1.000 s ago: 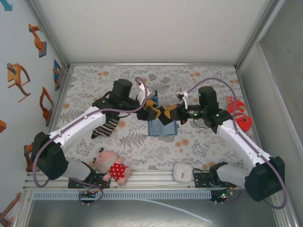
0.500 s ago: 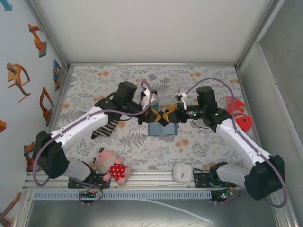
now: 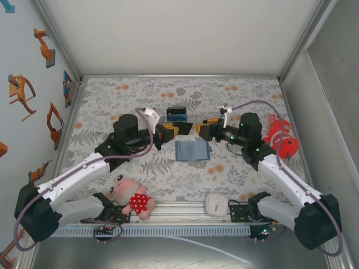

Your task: Take the credit cards out of the card holder

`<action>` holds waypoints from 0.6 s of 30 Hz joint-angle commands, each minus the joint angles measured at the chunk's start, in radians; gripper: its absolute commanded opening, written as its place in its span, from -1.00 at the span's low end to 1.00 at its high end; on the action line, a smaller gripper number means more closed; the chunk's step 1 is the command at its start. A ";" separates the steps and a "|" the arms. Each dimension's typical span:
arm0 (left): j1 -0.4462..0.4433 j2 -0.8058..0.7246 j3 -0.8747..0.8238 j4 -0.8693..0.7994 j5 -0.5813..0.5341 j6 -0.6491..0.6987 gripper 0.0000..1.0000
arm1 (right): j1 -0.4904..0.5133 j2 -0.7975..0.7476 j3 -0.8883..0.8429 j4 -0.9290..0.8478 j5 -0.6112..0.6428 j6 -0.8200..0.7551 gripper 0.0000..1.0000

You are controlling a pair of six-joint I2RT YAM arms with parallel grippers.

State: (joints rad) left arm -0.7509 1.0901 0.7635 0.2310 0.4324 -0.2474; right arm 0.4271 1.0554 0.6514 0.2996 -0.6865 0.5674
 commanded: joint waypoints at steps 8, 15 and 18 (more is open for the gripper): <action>-0.002 0.018 -0.029 0.336 -0.002 -0.203 -1.00 | 0.077 0.126 0.023 0.411 -0.183 0.194 0.37; -0.003 0.031 -0.025 0.374 0.052 -0.225 -1.00 | 0.083 0.116 0.054 0.411 -0.179 0.164 0.02; -0.002 0.034 -0.021 0.365 0.057 -0.227 -1.00 | 0.082 0.107 0.063 0.411 -0.195 0.151 -0.33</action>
State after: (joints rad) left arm -0.7513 1.1213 0.7307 0.5499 0.4541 -0.4515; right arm 0.5072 1.1831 0.6724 0.6647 -0.8551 0.7425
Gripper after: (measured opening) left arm 0.044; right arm 0.374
